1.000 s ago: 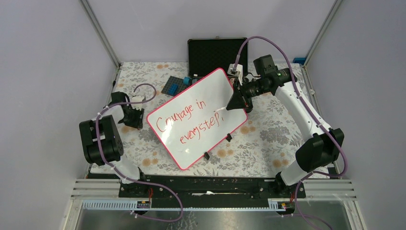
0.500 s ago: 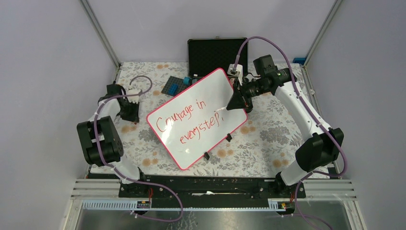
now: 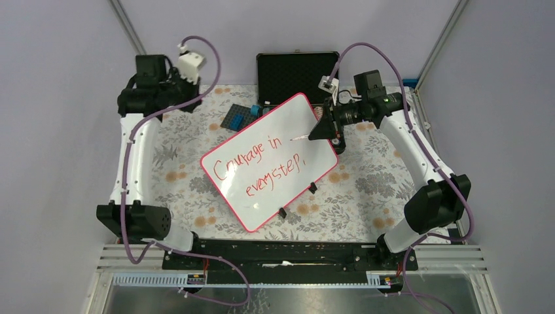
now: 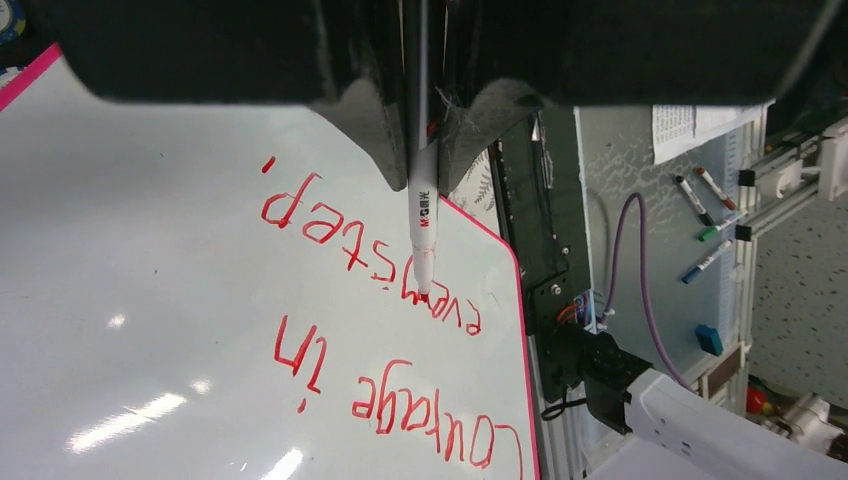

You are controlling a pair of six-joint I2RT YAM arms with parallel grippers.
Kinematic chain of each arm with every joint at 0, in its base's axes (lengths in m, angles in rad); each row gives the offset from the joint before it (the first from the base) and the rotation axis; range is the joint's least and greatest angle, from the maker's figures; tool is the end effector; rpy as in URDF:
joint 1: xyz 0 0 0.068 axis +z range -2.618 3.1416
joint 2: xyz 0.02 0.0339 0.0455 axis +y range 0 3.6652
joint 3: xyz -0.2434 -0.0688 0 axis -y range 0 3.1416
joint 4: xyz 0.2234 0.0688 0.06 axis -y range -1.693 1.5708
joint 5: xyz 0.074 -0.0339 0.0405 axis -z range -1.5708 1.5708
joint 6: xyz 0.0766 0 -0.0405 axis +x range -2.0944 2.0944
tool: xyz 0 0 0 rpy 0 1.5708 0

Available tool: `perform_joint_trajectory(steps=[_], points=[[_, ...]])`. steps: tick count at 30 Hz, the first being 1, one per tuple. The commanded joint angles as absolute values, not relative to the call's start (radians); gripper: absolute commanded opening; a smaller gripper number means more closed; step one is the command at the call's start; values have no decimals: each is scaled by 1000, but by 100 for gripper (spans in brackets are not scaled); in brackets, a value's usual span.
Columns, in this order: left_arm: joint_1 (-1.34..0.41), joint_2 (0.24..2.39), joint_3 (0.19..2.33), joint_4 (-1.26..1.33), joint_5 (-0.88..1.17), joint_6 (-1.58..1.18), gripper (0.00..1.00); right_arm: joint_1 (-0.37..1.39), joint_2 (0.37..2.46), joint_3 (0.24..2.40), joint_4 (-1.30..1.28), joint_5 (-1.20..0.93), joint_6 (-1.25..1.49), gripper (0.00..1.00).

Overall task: Write a sentence on the whiteboard
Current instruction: Insert the whiteboard marker without the cap into the pen cap.

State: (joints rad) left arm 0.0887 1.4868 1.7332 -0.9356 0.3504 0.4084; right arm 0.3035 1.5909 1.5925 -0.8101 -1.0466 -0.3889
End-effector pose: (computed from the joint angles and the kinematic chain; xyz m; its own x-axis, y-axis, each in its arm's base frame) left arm 0.3153 0.0016 0.3759 -0.5096 0.3292 -0.7950 0.4174 0.9025 0.1062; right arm 0.2911 0.1606 0.3360 -0.3656 -0.3134 -0.8764 -0.9280 0.1947 0.3175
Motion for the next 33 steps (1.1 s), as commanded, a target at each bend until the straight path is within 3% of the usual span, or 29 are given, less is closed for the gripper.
perform_joint_trajectory(steps=[1,5,14,25,33], points=[[-114,1486,1965,-1099,369,408,0,264,1605,1569,-702,-1188,-268,0],[-338,1540,2086,-1196,352,474,0,226,1576,1488,-551,-1241,-129,0],[-676,1650,2036,-1298,296,610,0,212,1527,1360,-488,-1284,-66,0],[-788,1667,1921,-1255,169,617,0,208,1497,1266,-489,-1359,-57,0],[-805,1645,1896,-1244,190,641,0,212,1502,1242,-481,-1401,-54,0]])
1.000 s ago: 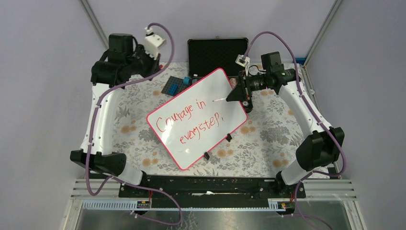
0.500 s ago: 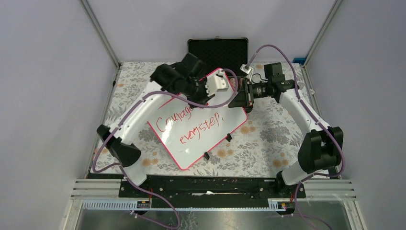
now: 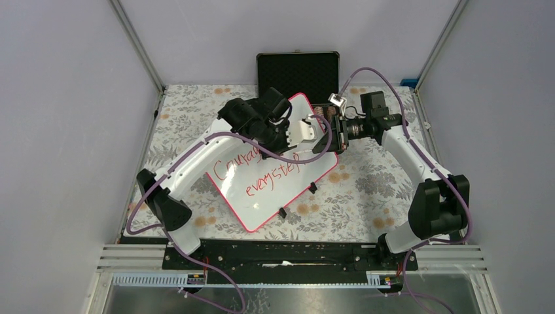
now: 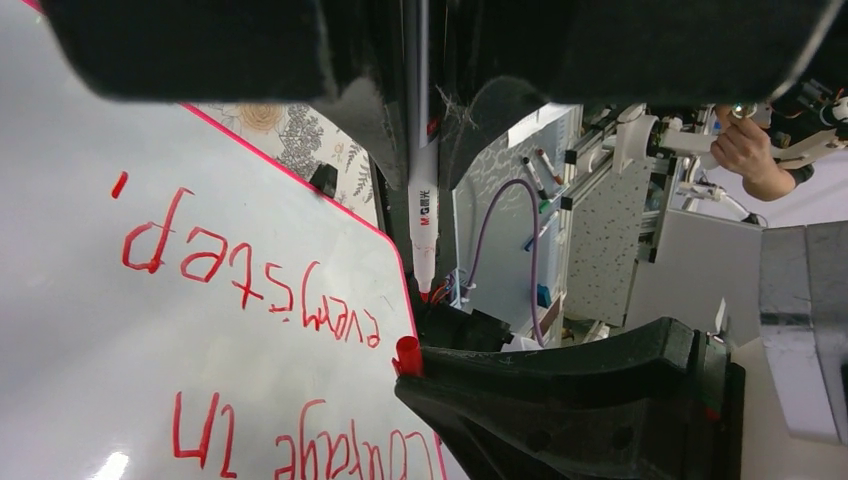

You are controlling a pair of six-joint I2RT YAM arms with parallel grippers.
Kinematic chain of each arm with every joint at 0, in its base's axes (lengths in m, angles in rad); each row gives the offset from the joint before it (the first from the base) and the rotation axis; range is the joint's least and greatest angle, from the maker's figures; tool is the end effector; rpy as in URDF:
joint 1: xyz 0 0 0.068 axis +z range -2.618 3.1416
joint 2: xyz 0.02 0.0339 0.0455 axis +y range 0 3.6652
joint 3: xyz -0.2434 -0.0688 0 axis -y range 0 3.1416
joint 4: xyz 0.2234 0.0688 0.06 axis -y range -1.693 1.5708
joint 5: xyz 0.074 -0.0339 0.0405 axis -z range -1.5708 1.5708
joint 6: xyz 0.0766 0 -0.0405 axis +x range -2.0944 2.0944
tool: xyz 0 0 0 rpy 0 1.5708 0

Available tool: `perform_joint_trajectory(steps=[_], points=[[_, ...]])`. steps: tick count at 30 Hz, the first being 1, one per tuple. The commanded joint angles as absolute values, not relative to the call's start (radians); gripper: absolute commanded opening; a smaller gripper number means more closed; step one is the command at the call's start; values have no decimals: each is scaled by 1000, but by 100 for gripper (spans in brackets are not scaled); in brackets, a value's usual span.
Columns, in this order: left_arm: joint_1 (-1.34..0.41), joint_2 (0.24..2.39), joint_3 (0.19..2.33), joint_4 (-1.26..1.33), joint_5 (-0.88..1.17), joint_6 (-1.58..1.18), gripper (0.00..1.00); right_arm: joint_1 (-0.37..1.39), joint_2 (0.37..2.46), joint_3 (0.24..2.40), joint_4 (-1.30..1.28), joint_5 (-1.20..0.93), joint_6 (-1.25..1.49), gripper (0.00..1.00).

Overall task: Write a sentence on the whiteboard
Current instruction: Insert the whiteboard marker without the cap into the pen cap.

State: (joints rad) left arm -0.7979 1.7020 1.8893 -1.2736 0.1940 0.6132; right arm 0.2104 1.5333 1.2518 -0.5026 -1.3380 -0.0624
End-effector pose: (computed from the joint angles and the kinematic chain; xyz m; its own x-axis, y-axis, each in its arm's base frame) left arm 0.2196 -0.2463 0.3234 -0.0650 0.8754 -0.4791 0.9813 0.1432 0.1285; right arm 0.2847 0.1370 0.2876 -0.6443 -0.1523 -0.7495 -0.7636 0.0724 0.6416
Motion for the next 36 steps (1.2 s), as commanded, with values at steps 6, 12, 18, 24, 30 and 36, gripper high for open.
perform_joint_trajectory(steps=[6,12,18,24,30,36], points=[[-805,1611,1880,-1219,251,666,0,215,1507,1211,-387,-1437,30,0],[-811,1599,1867,-1218,266,683,0,241,1509,1209,-356,-1424,54,0],[-828,1602,1858,-1220,287,686,0,268,1516,1217,-348,-1397,61,0],[-833,1607,1866,-1222,292,684,0,283,1522,1218,-349,-1386,58,0],[-839,1599,1856,-1231,295,696,0,285,1525,1221,-350,-1380,57,0],[-842,1609,1865,-1233,297,691,0,288,1522,1219,-350,-1380,55,0]])
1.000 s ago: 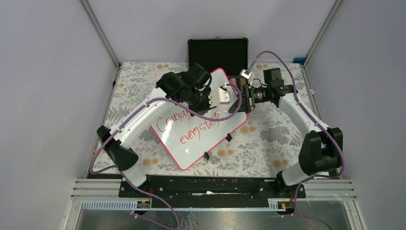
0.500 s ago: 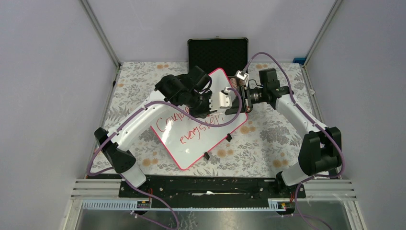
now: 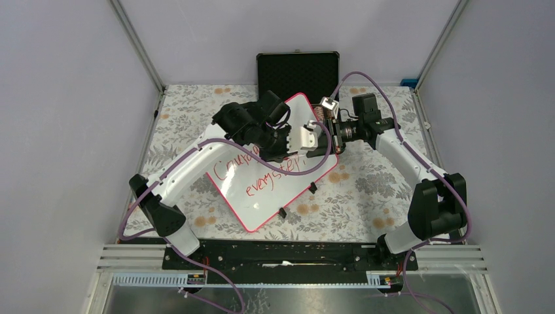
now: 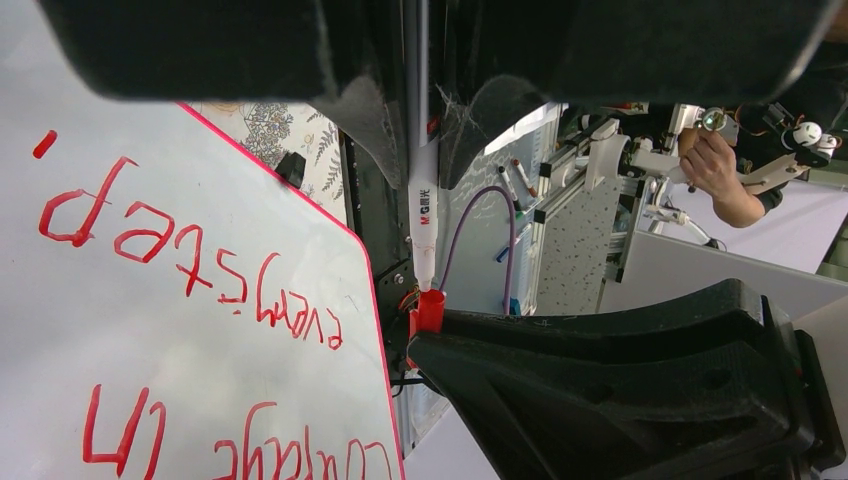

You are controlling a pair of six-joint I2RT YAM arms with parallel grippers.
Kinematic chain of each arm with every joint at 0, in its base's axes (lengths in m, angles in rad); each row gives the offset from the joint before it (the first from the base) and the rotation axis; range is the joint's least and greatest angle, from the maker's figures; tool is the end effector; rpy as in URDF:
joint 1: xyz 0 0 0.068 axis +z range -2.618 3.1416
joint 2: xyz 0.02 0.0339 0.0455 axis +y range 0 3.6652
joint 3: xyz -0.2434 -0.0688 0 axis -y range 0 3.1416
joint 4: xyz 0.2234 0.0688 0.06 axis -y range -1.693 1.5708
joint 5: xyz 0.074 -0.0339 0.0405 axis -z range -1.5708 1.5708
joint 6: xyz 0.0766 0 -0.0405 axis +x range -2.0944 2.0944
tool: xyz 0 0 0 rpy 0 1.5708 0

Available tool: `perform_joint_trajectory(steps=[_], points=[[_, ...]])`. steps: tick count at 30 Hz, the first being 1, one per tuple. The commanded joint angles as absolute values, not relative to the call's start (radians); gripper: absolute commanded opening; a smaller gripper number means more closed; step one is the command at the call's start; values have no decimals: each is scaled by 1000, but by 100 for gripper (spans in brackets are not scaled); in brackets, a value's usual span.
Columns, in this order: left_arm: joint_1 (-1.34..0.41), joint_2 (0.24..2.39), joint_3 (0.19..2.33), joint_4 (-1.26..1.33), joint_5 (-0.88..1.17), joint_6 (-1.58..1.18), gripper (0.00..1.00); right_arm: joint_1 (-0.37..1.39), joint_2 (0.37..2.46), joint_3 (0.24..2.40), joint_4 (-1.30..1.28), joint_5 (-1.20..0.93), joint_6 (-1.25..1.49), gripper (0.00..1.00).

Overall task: Write a sentence on the whiteboard
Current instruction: Insert the whiteboard marker without the cap into the pen cap.

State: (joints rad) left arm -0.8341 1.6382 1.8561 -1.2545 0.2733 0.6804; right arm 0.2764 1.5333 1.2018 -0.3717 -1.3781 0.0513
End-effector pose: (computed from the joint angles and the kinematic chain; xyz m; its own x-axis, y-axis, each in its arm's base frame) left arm 0.1975 -0.2485 0.3361 0.0573 0.8385 -0.5419 0.9899 0.0227 0.1397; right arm 0.2770 0.1567 0.2834 -0.6609 -0.1773 -0.7292 -0.7396 -0.0110 0.6730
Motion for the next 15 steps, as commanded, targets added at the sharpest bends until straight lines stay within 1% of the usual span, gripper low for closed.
perform_joint_trajectory(steps=[1,13,15], points=[[-845,1610,1867,-1237,300,696,0,290,1522,1219,-351,-1380,55,0],[-854,1641,1927,-1228,315,655,0,329,1532,1222,-348,-1342,51,0],[-854,1648,1931,-1219,322,637,0,333,1526,1207,-296,-1323,98,0]])
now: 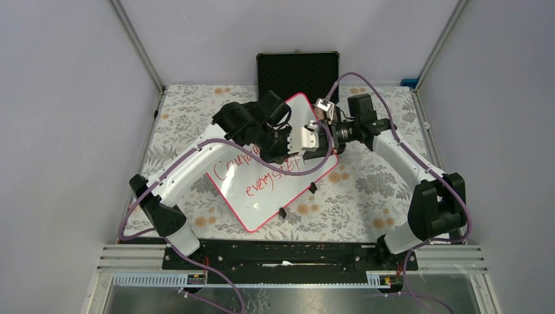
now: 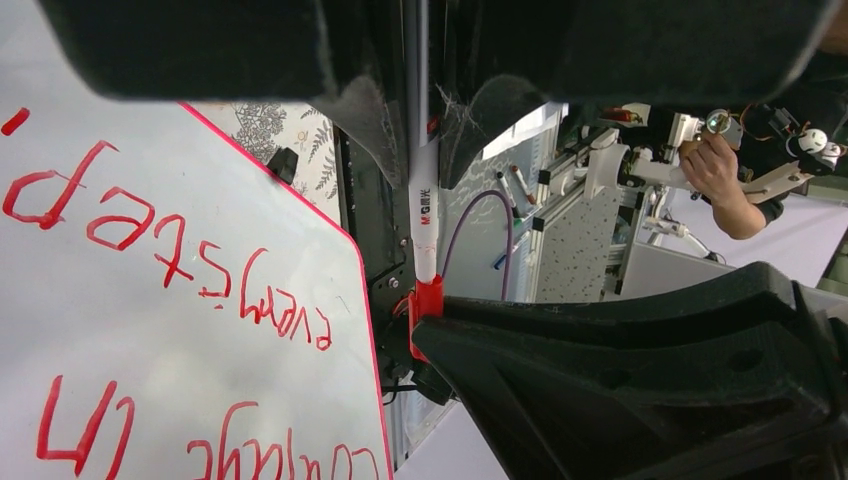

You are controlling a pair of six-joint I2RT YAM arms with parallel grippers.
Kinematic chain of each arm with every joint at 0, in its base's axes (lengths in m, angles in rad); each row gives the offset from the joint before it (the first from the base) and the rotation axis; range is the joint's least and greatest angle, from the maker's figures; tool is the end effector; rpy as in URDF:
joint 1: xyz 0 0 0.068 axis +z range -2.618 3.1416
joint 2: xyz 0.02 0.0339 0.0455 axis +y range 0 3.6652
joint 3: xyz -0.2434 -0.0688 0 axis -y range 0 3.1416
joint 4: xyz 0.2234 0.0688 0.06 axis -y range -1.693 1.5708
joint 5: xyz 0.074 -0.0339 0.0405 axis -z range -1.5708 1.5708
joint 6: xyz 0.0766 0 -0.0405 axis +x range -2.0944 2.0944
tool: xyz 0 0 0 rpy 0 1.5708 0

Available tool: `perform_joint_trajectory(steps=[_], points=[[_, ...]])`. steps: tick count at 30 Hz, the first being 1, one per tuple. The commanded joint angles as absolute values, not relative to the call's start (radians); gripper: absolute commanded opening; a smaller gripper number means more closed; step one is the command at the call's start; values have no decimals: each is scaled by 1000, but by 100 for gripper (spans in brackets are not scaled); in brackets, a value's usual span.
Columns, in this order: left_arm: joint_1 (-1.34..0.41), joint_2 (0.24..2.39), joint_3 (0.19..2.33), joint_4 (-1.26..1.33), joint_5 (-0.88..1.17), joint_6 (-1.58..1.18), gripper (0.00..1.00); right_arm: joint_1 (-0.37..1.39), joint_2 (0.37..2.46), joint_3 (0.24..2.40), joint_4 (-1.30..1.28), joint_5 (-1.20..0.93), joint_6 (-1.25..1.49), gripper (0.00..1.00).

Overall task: Write a sentence on the whiteboard
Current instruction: Insert the whiteboard marker without the cap into the pen cap.

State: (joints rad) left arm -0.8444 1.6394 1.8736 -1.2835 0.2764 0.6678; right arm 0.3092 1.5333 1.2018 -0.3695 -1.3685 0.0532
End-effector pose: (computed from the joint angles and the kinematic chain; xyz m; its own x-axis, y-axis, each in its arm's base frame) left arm 0.1927 -0.2484 0.3385 0.0491 0.8417 -0.5377 0.9922 0.0205 0.1227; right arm 0.2724 0.1658 0.2831 -0.6547 -0.1979 -0.7295 -0.7405 -0.0259 0.6716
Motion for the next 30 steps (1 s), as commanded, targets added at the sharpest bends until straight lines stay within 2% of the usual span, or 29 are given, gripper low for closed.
perform_joint_trajectory(steps=[1,5,10,13,18,19,21,25,28,30], points=[[-854,1653,1931,-1218,331,630,0,333,1519,1187,-230,-1317,148,0],[-855,1677,1933,-1213,359,608,0,334,1515,1115,71,-1320,365,0],[-856,1699,1982,-1181,345,563,0,339,1512,1084,194,-1319,459,0],[-856,1717,2001,-1151,342,525,0,354,1514,1009,384,-1315,594,0],[-863,1758,2039,-1146,332,512,0,390,1531,989,413,-1300,607,0],[-865,1761,2049,-1147,329,515,2,391,1532,986,417,-1297,605,0],[-866,1761,2067,-1146,330,517,13,391,1535,981,435,-1296,618,0],[-867,1742,2079,-1151,297,518,43,388,1537,970,483,-1297,661,0],[-867,1718,2097,-1172,302,531,55,377,1542,966,548,-1307,720,0],[-862,1695,2097,-1177,306,532,59,363,1541,964,601,-1315,768,0]])
